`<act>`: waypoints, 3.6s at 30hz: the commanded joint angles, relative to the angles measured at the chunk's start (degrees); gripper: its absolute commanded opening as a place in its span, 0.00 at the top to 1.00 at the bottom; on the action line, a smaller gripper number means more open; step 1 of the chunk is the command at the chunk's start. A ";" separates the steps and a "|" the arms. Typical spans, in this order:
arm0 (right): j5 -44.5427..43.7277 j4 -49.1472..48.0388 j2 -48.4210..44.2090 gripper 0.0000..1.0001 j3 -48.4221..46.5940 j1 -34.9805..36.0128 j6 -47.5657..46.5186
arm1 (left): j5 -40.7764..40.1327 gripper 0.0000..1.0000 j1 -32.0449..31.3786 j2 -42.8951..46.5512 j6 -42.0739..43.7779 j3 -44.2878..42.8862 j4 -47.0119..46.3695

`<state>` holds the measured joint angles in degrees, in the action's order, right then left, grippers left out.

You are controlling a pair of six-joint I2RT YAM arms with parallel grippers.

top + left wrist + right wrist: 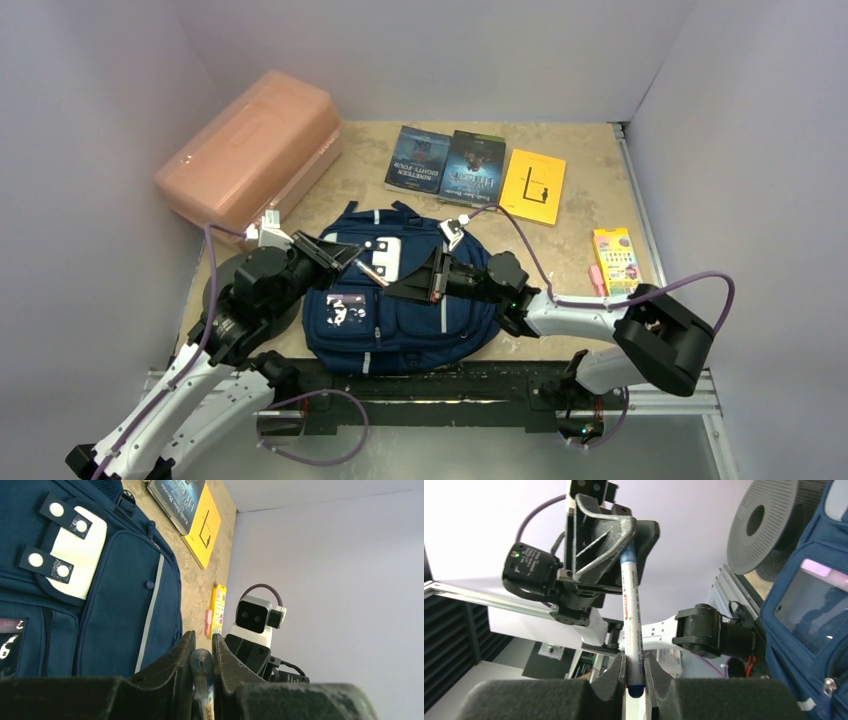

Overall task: Pack the student bag
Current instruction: Pick up the stationery from the center of the board, then place the stationery in the student bag.

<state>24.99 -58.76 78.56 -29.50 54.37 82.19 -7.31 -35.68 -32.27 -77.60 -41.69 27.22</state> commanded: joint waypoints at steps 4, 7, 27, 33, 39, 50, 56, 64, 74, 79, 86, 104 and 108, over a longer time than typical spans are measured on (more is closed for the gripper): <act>-1.33 -4.07 -0.91 1.00 0.14 0.34 -1.02 | 1.09 0.68 0.09 -0.63 1.37 -0.58 -0.70; -1.96 2.56 -2.96 1.00 0.14 -1.42 -4.62 | 2.62 0.44 0.09 -0.38 2.00 0.93 3.33; 17.45 79.59 -8.21 1.00 -15.38 -16.67 -66.09 | -10.40 0.00 0.20 -20.19 30.35 -16.34 33.49; 16.41 77.78 -2.92 1.00 -16.06 -12.94 -64.53 | -3.76 0.00 2.53 -20.13 30.23 -13.75 28.37; 15.62 68.92 1.96 1.00 -17.25 -8.32 -60.40 | 4.97 0.00 10.53 -19.99 31.97 -9.71 24.22; 15.95 59.05 15.74 1.00 -24.63 -7.31 -58.49 | 11.61 0.00 16.87 -18.51 32.22 -1.30 19.71; 14.02 55.81 20.36 0.80 -29.06 -5.69 -56.48 | 13.12 0.00 16.87 -18.11 31.53 1.20 18.11; 5.99 60.77 16.39 0.38 -26.76 -5.51 -58.74 | 13.01 0.00 16.87 -15.73 30.77 2.69 17.48; -3.36 63.96 10.16 0.51 -23.83 -3.79 -67.43 | 12.99 0.00 16.87 -16.52 31.47 2.13 17.43; -8.89 64.72 9.35 0.57 -24.46 -1.09 -73.82 | 12.14 0.00 16.87 -15.17 31.08 2.83 17.89; -10.75 64.38 9.50 0.62 -24.52 1.55 -77.18 | 11.17 0.00 16.87 -12.74 29.68 5.13 16.82; -9.43 52.97 19.26 0.94 -30.79 4.12 -75.18 | 12.47 0.00 16.87 -14.01 29.41 8.35 13.84; -11.92 50.90 20.14 0.90 -32.45 4.10 -74.38 | 13.13 0.00 16.87 -14.13 29.74 8.11 14.23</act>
<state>15.51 -2.81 98.65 -58.52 58.48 7.09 4.71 -19.14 -46.68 -47.53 -33.82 42.61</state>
